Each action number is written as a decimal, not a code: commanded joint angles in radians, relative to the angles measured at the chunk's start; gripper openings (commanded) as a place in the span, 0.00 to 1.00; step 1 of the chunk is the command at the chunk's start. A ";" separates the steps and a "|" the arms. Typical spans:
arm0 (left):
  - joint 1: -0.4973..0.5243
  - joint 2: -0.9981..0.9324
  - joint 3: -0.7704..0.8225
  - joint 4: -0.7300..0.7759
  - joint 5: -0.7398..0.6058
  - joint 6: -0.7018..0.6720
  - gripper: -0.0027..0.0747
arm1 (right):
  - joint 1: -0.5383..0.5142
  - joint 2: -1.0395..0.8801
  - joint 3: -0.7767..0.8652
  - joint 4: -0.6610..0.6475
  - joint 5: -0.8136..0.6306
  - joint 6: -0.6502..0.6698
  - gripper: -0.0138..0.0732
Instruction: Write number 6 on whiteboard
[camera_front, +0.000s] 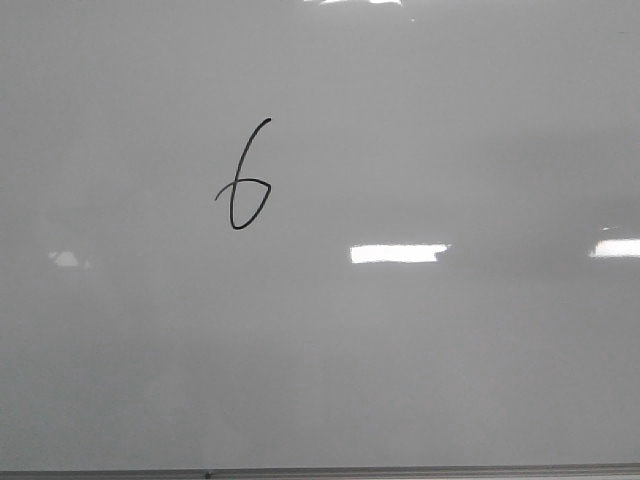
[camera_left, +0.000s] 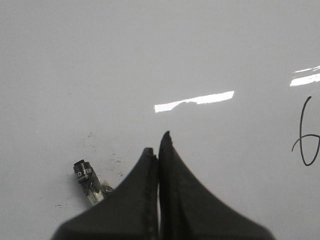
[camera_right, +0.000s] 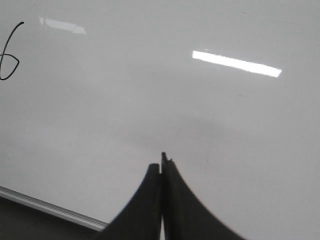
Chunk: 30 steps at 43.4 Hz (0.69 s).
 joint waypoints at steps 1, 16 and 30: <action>-0.008 0.007 -0.030 0.000 -0.077 -0.001 0.01 | -0.007 0.006 -0.029 0.004 -0.082 0.002 0.09; -0.008 0.010 -0.030 0.000 -0.077 -0.001 0.01 | -0.007 0.006 -0.029 0.004 -0.082 0.002 0.09; 0.004 -0.042 0.011 0.020 -0.076 -0.001 0.01 | -0.007 0.006 -0.029 0.004 -0.082 0.002 0.09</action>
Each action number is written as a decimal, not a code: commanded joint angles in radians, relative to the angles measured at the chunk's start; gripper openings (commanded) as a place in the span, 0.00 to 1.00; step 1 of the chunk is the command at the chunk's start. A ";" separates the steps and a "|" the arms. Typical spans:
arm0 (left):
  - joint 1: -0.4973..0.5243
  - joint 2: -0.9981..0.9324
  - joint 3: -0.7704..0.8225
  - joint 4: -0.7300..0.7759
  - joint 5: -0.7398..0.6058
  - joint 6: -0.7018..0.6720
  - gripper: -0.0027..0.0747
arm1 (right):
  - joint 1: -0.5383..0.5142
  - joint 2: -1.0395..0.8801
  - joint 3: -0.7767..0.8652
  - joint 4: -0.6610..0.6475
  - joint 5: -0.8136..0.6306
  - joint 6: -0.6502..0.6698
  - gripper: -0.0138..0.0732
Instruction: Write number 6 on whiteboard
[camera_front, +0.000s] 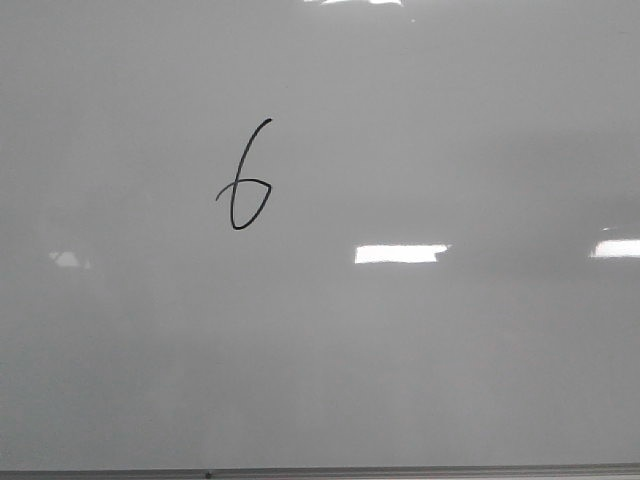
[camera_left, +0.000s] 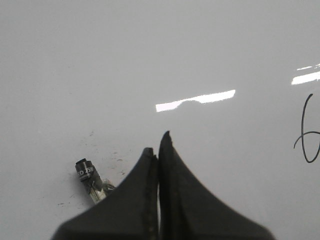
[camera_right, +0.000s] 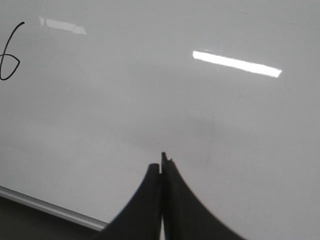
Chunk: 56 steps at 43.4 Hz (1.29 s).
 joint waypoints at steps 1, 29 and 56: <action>0.010 -0.046 0.006 -0.003 -0.076 -0.001 0.01 | -0.007 0.006 -0.029 0.004 -0.082 0.002 0.09; 0.160 -0.431 0.342 -0.051 -0.060 -0.001 0.01 | -0.007 0.006 -0.029 0.004 -0.079 0.002 0.09; 0.160 -0.429 0.339 -0.051 -0.008 -0.001 0.01 | -0.007 0.006 -0.029 0.004 -0.079 0.002 0.09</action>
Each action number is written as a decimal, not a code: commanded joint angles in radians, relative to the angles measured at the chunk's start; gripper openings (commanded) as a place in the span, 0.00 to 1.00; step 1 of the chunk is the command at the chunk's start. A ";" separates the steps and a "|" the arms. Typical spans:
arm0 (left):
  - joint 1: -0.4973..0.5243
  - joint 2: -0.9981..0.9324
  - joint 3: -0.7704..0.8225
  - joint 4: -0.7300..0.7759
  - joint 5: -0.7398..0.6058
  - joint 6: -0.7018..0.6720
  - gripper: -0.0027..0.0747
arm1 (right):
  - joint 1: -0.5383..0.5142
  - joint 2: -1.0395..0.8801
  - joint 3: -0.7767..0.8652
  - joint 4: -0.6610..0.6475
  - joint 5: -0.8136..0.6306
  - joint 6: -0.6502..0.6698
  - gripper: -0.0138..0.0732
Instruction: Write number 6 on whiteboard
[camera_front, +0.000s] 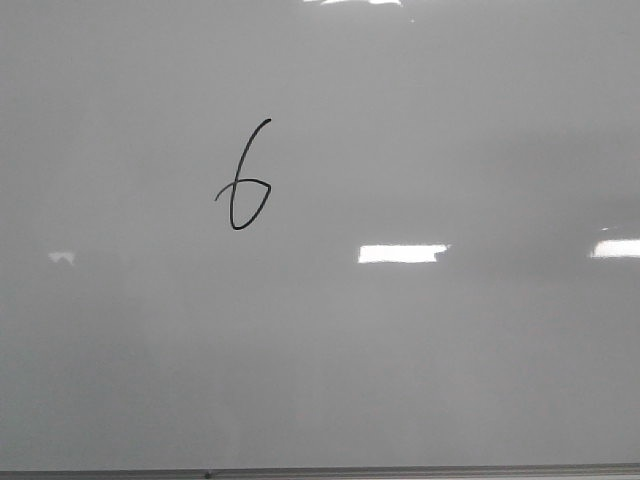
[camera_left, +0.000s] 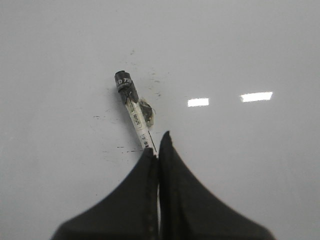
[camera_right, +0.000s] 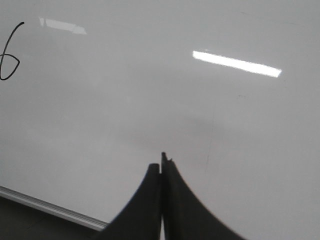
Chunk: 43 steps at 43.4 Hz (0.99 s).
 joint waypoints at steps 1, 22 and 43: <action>0.002 -0.015 0.006 -0.010 -0.075 -0.001 0.01 | -0.007 0.006 -0.029 0.004 -0.078 0.002 0.09; 0.002 -0.015 0.006 -0.010 -0.075 -0.001 0.01 | -0.029 -0.030 0.003 0.004 -0.141 -0.064 0.09; 0.002 -0.013 0.006 -0.010 -0.075 -0.001 0.01 | -0.223 -0.356 0.379 0.217 -0.307 -0.129 0.09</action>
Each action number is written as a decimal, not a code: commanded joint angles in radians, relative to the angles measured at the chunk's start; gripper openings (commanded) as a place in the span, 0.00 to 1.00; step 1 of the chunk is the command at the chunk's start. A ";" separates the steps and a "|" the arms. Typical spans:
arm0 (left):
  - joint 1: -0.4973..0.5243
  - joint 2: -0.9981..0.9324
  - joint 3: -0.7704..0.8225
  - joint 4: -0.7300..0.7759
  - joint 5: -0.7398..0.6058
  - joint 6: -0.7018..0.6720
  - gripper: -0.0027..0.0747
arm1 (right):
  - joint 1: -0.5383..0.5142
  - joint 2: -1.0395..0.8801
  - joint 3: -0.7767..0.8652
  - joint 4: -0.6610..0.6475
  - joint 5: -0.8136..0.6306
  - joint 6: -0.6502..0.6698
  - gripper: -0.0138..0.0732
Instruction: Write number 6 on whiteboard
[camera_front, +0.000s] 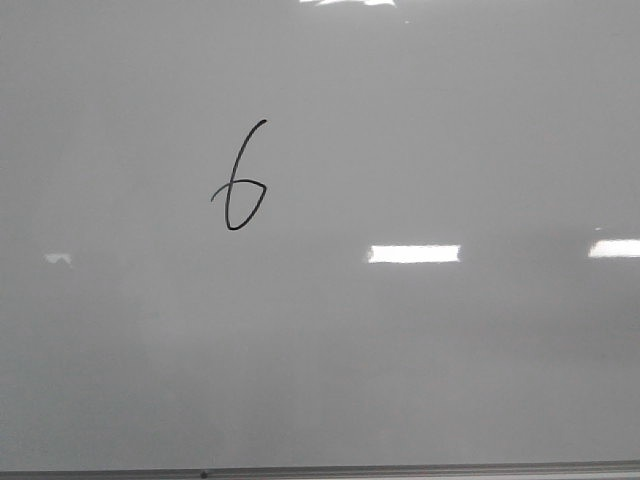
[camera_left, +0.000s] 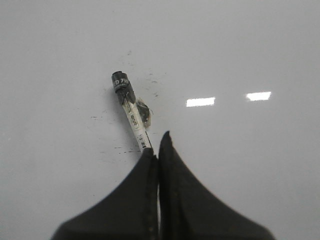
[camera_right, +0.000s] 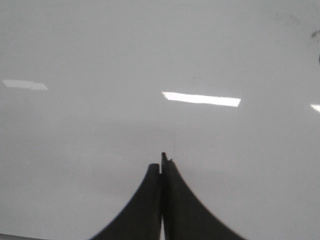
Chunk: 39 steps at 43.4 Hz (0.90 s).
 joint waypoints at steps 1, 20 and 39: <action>0.002 -0.013 0.006 -0.010 -0.075 -0.001 0.01 | -0.018 -0.016 0.026 0.037 -0.107 -0.004 0.09; 0.002 -0.013 0.006 -0.010 -0.073 -0.001 0.01 | -0.018 -0.020 0.037 0.051 -0.070 -0.004 0.09; 0.002 -0.013 0.006 -0.010 -0.073 -0.001 0.01 | -0.018 -0.020 0.037 0.051 -0.070 -0.004 0.09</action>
